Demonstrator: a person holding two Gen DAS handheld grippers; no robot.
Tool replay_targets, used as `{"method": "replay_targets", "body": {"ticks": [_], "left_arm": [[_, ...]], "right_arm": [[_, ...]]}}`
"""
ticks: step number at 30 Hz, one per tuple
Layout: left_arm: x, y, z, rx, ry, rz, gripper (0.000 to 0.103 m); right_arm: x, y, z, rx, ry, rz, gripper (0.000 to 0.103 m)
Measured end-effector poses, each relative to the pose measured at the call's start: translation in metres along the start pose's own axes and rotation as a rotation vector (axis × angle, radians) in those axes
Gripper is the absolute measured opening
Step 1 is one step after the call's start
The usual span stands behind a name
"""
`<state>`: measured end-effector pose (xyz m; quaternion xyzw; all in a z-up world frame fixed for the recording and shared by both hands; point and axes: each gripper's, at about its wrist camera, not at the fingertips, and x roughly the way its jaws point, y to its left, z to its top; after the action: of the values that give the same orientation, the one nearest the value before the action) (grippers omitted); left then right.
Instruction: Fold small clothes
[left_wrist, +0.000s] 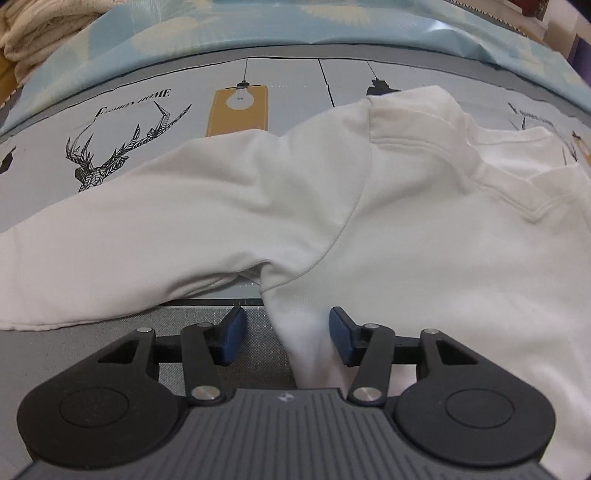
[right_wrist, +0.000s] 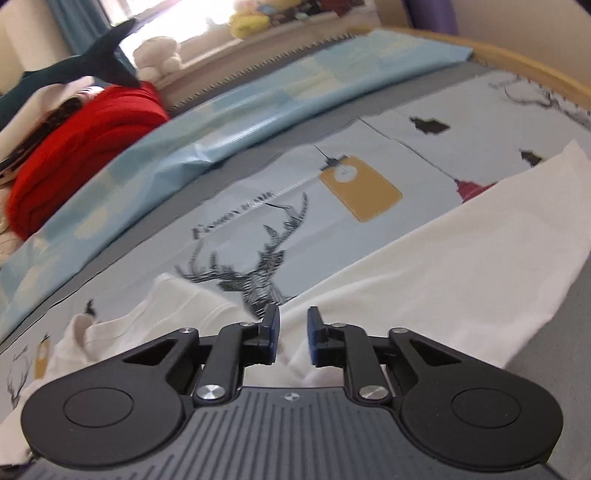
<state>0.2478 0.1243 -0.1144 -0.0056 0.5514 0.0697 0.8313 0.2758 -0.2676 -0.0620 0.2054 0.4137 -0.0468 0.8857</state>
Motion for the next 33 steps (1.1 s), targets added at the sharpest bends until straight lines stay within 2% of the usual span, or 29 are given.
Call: {"method": "replay_targets", "body": {"ticks": [1,3,5,7,9,10,11,12,14,15,17,19,22,24,25,27,29,31,32,33], "left_arm": [[0.000,-0.001,-0.002,0.006,0.002,0.000,0.057],[0.000,-0.003,-0.003,0.025,-0.005,0.007,0.057],[-0.001,-0.003,-0.002,0.036,-0.009,0.014,0.057],[0.000,-0.004,-0.001,0.041,-0.018,0.023,0.057],[-0.005,-0.004,0.002,0.032,-0.043,0.044,0.056],[-0.008,-0.005,0.003,0.036,-0.062,0.050,0.056],[-0.012,-0.006,0.004,0.040,-0.081,0.052,0.056],[-0.015,-0.007,0.006,0.040,-0.102,0.051,0.056],[-0.021,-0.009,0.008,0.031,-0.128,0.046,0.056],[-0.023,-0.010,0.009,0.028,-0.137,0.039,0.056],[-0.025,-0.013,0.010,0.032,-0.149,0.022,0.056],[-0.025,-0.017,0.010,0.046,-0.151,0.017,0.056],[-0.022,-0.022,0.009,0.064,-0.148,0.015,0.056],[-0.020,-0.023,0.008,0.074,-0.143,0.010,0.056],[-0.019,-0.024,0.007,0.077,-0.139,0.005,0.056],[-0.016,-0.025,0.006,0.080,-0.133,0.002,0.056],[-0.014,-0.026,0.006,0.084,-0.126,-0.003,0.056],[-0.012,-0.028,0.005,0.084,-0.121,-0.003,0.056],[-0.012,-0.028,0.005,0.085,-0.120,0.000,0.056],[-0.011,-0.029,0.004,0.086,-0.120,0.002,0.056]], "right_arm": [[0.009,0.002,0.002,-0.026,0.006,-0.012,0.026],[0.021,0.008,0.002,-0.087,-0.003,-0.040,0.045],[0.038,0.014,-0.001,-0.151,0.023,-0.070,0.058],[0.051,0.019,-0.008,-0.186,0.055,-0.101,0.059],[0.054,0.030,-0.016,-0.273,0.039,-0.137,0.060],[0.055,0.036,-0.020,-0.326,0.036,-0.158,0.058],[0.055,0.041,-0.024,-0.364,0.028,-0.159,0.049],[0.055,0.044,-0.026,-0.391,0.024,-0.142,0.031],[0.054,0.049,-0.030,-0.458,0.017,-0.142,0.006],[0.053,0.050,-0.030,-0.478,0.015,-0.143,0.004],[0.049,0.046,-0.025,-0.444,0.008,-0.123,0.003],[0.039,0.034,-0.009,-0.335,-0.065,-0.139,0.002],[0.027,0.001,0.010,-0.153,-0.189,-0.293,0.003],[0.025,-0.021,0.013,-0.058,-0.217,-0.366,0.000],[0.026,-0.028,0.014,-0.035,-0.214,-0.377,0.000],[0.028,-0.040,0.016,0.012,-0.183,-0.349,0.002],[0.023,-0.041,0.016,0.029,-0.209,-0.311,0.003],[0.019,-0.033,0.018,0.003,-0.244,-0.216,0.003],[0.018,-0.030,0.019,-0.003,-0.243,-0.148,0.011],[0.017,-0.026,0.020,-0.004,-0.233,-0.076,0.030]]}}
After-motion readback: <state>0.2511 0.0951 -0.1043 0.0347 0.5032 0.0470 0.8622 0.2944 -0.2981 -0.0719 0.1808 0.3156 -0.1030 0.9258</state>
